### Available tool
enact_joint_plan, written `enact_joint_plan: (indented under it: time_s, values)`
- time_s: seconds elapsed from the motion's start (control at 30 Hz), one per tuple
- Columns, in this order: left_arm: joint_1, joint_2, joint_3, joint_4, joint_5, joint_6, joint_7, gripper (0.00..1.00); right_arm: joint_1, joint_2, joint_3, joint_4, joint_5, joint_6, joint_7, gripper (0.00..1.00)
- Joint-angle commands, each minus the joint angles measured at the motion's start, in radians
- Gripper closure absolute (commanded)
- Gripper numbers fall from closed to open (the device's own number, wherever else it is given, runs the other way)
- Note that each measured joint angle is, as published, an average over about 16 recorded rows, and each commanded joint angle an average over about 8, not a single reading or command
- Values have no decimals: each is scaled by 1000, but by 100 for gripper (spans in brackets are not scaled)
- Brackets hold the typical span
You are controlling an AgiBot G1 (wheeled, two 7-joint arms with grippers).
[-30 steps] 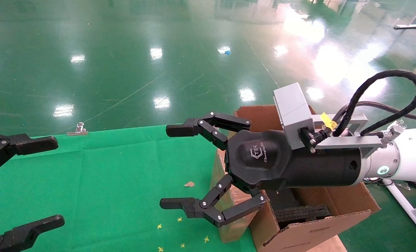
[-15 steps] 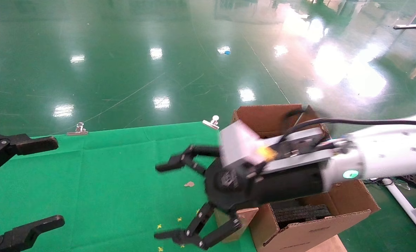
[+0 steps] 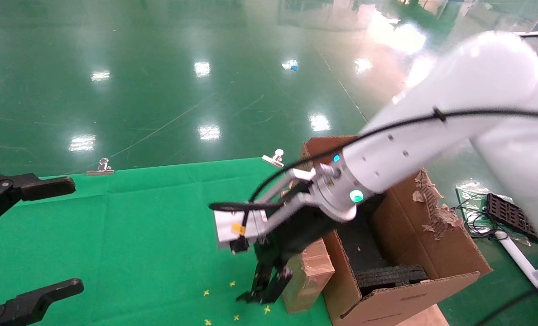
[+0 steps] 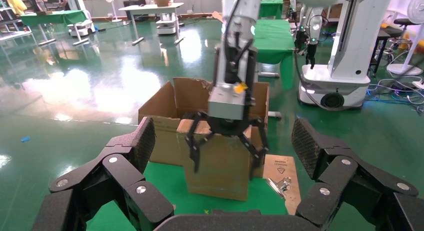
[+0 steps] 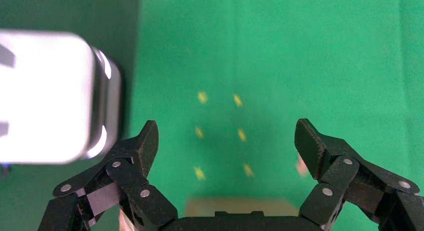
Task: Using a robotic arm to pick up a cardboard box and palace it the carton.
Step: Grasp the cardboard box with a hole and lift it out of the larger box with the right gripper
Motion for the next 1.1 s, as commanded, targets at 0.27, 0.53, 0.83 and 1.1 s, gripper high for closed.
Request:
enact_joint_plan:
  time_s: [0.27,0.53,0.83,1.1]
  values:
    - [0,0,1,0,0,0,0,0,314,-13,-303,1,-19,-3,113,0]
    - [0,-1,1,0,-1,-1,1,0,452,-4,-509,2,-10,14,146,0]
    - [0,-1,2,0,-1,-1,1,0,466,-26,-627,3,3,41,177,0]
    - [-1,-1,3,0,-2,-1,1,0,461,-54,-675,3,-6,63,204,0]
